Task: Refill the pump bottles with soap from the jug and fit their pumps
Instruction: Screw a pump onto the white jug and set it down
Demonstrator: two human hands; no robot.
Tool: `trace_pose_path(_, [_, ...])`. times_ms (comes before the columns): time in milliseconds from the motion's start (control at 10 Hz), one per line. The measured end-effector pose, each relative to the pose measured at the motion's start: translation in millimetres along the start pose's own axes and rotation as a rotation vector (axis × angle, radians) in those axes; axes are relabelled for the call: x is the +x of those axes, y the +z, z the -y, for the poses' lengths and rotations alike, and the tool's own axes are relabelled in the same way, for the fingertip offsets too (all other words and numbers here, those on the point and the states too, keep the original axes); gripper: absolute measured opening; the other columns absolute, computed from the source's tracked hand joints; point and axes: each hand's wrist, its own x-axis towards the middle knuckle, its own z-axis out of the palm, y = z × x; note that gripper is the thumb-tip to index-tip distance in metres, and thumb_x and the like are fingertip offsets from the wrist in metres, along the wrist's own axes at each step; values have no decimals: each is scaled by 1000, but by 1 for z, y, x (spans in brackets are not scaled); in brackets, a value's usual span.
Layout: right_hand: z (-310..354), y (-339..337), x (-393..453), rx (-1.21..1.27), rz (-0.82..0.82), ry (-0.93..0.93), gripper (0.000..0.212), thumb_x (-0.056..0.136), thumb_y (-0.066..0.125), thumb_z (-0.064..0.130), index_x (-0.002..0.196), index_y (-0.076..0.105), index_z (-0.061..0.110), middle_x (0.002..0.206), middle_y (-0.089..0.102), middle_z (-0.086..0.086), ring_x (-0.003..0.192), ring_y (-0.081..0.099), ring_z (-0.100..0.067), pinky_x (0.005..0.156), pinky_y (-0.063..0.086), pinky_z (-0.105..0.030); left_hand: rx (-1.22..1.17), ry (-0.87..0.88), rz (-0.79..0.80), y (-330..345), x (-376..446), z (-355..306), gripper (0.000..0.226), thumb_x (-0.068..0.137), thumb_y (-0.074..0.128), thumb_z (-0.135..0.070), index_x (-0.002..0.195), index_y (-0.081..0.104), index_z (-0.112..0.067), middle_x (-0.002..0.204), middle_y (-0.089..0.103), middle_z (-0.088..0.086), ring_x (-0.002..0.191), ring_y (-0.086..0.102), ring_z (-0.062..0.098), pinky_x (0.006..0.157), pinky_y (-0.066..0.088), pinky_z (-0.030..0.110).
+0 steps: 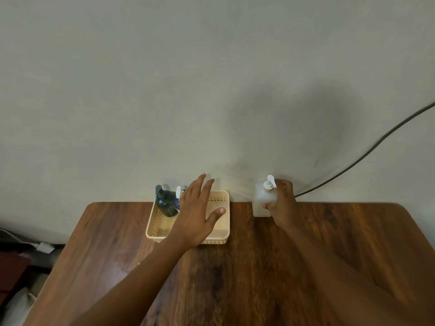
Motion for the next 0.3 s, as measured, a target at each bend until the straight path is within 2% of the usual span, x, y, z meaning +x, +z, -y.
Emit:
trace_pose_path(100, [5, -7, -1, -44, 36, 2, 88, 68, 91, 9, 139, 41, 18, 142, 38, -5, 114, 56, -22, 86, 49, -26, 31, -10, 2, -6, -3, -2, 78, 99, 50, -61, 163, 17, -31, 174, 6, -5, 160, 8, 23, 128, 14, 55])
trace_pose_path(200, [9, -15, -9, -74, 60, -12, 101, 64, 94, 23, 145, 33, 19, 147, 36, -7, 126, 48, -28, 98, 50, -40, 37, 2, -7, -17, -7, -4, 78, 100, 49, -60, 163, 16, -30, 174, 5, -5, 160, 8, 22, 128, 14, 55])
trace_pose_path(300, [32, -29, -27, -180, -64, -84, 95, 74, 80, 57, 146, 33, 19, 146, 42, -6, 128, 46, -26, 99, 49, -44, 72, 34, -56, -38, -11, -10, 78, 99, 48, -60, 163, 18, -27, 174, 6, -3, 160, 9, 23, 127, 11, 47])
